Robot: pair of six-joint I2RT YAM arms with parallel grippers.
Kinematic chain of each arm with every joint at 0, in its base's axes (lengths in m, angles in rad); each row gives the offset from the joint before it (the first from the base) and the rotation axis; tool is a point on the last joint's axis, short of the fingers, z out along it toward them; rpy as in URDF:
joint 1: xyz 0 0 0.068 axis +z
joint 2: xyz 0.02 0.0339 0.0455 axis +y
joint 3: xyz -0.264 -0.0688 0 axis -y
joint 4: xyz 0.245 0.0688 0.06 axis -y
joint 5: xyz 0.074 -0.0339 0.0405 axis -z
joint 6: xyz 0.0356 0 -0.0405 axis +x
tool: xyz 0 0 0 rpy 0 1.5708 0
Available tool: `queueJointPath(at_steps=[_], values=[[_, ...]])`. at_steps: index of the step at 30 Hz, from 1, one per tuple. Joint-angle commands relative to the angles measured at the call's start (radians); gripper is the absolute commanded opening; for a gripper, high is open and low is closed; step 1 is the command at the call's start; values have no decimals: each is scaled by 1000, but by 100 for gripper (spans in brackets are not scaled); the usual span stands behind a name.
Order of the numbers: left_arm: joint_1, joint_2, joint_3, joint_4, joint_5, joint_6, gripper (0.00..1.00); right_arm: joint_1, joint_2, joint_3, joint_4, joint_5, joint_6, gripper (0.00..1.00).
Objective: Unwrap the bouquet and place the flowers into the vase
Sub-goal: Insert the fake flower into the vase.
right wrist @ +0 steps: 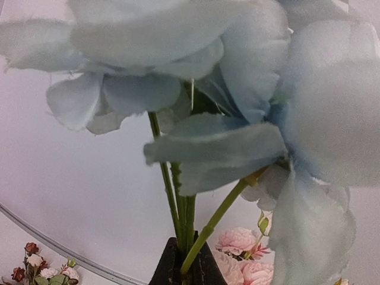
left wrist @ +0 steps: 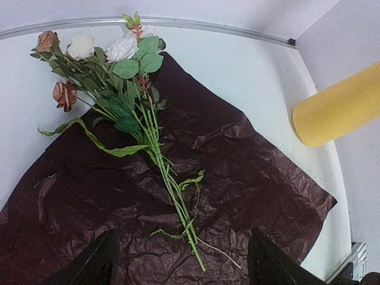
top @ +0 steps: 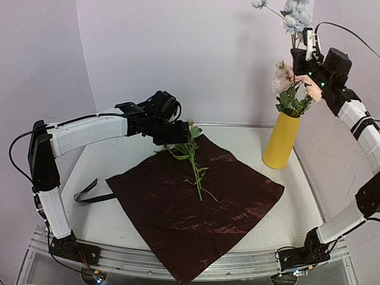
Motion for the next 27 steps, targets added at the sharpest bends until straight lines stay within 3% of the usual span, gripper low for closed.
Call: queueJointPath(at_steps=[1, 9, 20, 23, 26, 27], values=[[1, -49, 30, 21, -1, 16, 75, -70, -26, -42, 242, -123, 116, 0], [7, -46, 69, 21, 13, 54, 76, -152, -38, -160, 373, -161, 244, 0], [14, -16, 133, 9, 42, 126, 76, -159, -79, -328, 427, -35, 266, 3], [13, -15, 130, 3, 54, 127, 76, -159, -102, -380, 430, 8, 295, 15], [14, -18, 121, 0, 63, 122, 76, -159, -130, -432, 430, 84, 334, 57], [13, -21, 117, 0, 64, 120, 76, -159, -137, -441, 428, 95, 343, 65]])
